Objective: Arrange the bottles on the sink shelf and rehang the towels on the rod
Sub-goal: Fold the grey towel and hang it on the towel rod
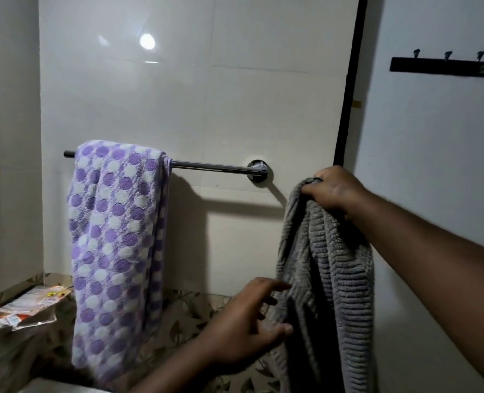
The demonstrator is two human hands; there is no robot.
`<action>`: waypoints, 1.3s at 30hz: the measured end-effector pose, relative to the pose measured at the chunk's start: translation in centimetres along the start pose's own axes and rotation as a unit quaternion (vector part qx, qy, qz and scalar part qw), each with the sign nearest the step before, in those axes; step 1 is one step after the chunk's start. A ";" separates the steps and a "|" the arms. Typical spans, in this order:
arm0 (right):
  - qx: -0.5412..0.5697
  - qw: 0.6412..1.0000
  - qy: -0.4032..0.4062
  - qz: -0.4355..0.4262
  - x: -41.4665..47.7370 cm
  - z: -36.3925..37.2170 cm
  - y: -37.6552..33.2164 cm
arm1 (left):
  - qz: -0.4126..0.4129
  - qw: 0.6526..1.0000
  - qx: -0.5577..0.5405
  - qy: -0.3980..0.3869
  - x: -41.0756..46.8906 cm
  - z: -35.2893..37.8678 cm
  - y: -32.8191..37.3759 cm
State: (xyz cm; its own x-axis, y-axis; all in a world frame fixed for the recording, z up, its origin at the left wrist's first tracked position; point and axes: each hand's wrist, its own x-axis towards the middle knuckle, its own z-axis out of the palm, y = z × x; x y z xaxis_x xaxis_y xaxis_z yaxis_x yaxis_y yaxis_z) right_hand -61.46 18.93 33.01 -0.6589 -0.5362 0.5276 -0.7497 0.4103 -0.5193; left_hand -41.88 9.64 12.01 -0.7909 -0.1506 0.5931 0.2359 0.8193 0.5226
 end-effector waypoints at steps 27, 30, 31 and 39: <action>0.075 0.994 0.009 0.082 0.3 -1.9 2.3 | -0.011 0.975 0.098 0.197 -6.6 -16.3 -6.7; 0.082 0.992 -0.025 0.093 -0.1 -1.2 2.9 | -0.011 0.980 0.063 0.190 -5.6 -18.7 -4.6; 0.094 0.990 -0.048 0.098 -0.1 -1.1 2.8 | -0.023 0.981 0.033 0.188 -5.2 -18.9 -3.9; 0.139 0.969 -0.160 0.124 -0.4 -0.2 -0.4 | -0.128 0.970 -0.179 0.105 1.6 -13.7 2.6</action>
State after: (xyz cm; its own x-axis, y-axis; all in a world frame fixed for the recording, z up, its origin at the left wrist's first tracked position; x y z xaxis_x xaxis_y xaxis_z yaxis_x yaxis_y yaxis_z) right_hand -60.96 19.08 33.12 -0.7298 -0.6668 0.1506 -0.4962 0.3651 -0.7877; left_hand -34.76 3.95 22.75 -0.7258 -0.4643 0.5076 0.2579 0.5004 0.8265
